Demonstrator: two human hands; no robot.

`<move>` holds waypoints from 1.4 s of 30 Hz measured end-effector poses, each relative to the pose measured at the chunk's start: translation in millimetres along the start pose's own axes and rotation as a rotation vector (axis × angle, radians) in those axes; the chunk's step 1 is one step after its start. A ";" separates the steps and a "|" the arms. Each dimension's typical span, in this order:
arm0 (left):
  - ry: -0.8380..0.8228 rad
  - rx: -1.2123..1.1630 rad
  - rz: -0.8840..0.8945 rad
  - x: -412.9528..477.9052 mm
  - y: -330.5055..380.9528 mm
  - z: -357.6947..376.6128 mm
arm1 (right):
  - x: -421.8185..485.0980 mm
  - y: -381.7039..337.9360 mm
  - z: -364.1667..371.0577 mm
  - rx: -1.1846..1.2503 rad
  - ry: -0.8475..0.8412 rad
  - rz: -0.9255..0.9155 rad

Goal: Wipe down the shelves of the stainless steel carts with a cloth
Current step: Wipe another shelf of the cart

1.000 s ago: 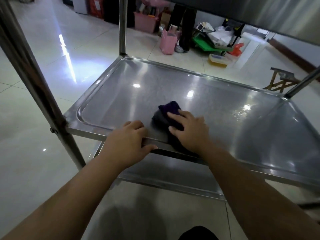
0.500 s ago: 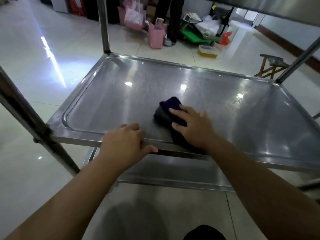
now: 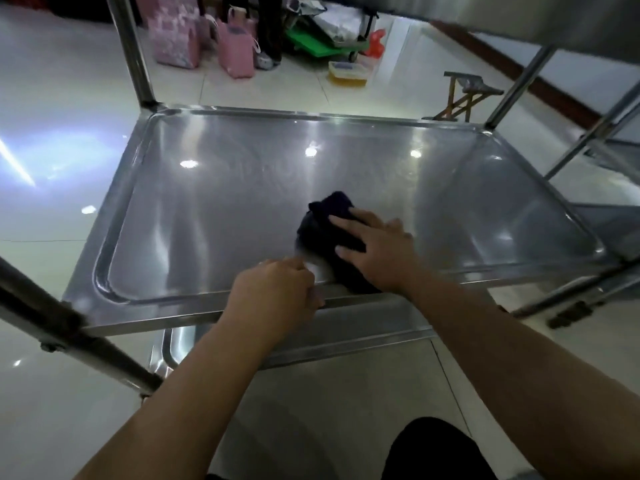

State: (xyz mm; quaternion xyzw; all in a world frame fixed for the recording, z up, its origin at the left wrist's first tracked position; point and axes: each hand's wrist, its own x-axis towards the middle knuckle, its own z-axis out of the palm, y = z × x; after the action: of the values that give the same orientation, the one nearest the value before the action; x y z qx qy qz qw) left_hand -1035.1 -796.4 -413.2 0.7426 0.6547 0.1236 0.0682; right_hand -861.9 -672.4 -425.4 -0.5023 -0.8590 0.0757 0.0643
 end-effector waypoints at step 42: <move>0.118 0.075 -0.287 74.6 160.6 63.3 | 72.7 223.0 -54.1 0.032 0.058 0.514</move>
State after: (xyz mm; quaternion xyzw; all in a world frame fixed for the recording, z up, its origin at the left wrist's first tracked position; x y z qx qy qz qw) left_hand -856.0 -740.2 -424.7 0.6350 0.7610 0.1314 0.0186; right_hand -696.9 -497.5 -413.3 -0.7050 -0.6995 0.0889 0.0754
